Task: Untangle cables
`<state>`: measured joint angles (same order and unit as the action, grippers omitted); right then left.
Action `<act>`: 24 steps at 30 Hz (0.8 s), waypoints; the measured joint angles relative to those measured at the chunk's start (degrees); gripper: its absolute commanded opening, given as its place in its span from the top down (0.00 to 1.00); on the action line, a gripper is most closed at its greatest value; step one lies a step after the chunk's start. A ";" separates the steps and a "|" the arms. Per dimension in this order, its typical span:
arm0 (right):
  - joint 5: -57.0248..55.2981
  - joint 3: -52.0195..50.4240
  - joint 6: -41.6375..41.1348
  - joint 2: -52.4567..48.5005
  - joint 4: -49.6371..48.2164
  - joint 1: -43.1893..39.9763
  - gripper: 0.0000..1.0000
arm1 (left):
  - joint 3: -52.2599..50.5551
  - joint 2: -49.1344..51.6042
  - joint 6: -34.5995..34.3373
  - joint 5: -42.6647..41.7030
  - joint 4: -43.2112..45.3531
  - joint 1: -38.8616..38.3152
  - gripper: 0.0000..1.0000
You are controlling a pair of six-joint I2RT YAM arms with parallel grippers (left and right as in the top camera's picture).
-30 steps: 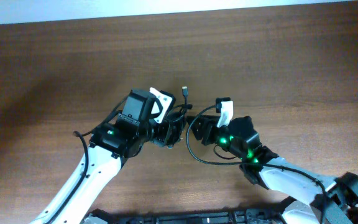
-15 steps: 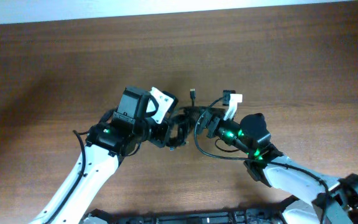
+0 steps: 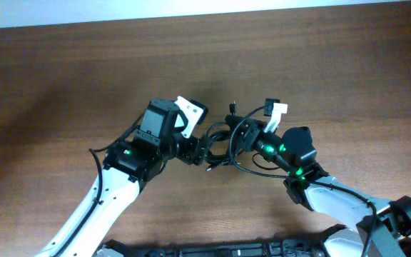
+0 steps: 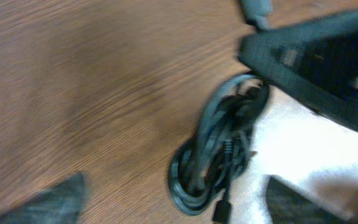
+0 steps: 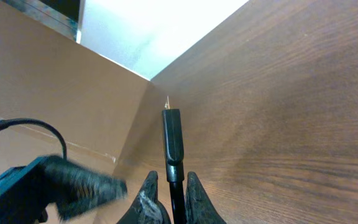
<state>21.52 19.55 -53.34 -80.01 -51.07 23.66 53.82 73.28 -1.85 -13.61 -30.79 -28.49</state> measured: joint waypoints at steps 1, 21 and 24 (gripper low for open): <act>0.02 0.00 0.00 0.00 0.52 0.00 0.96 | 0.00 0.00 -2.49 1.73 0.00 0.00 0.01; -8.13 0.00 -39.10 0.00 0.24 0.00 0.96 | 0.02 6.10 -25.49 -0.22 1.68 0.07 0.75; -6.82 0.00 -39.47 0.00 0.20 0.00 0.96 | 0.02 7.82 -25.27 0.24 1.73 0.04 1.00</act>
<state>14.70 19.55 -92.82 -80.01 -50.87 23.66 53.84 81.10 -27.11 -13.37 -29.06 -28.45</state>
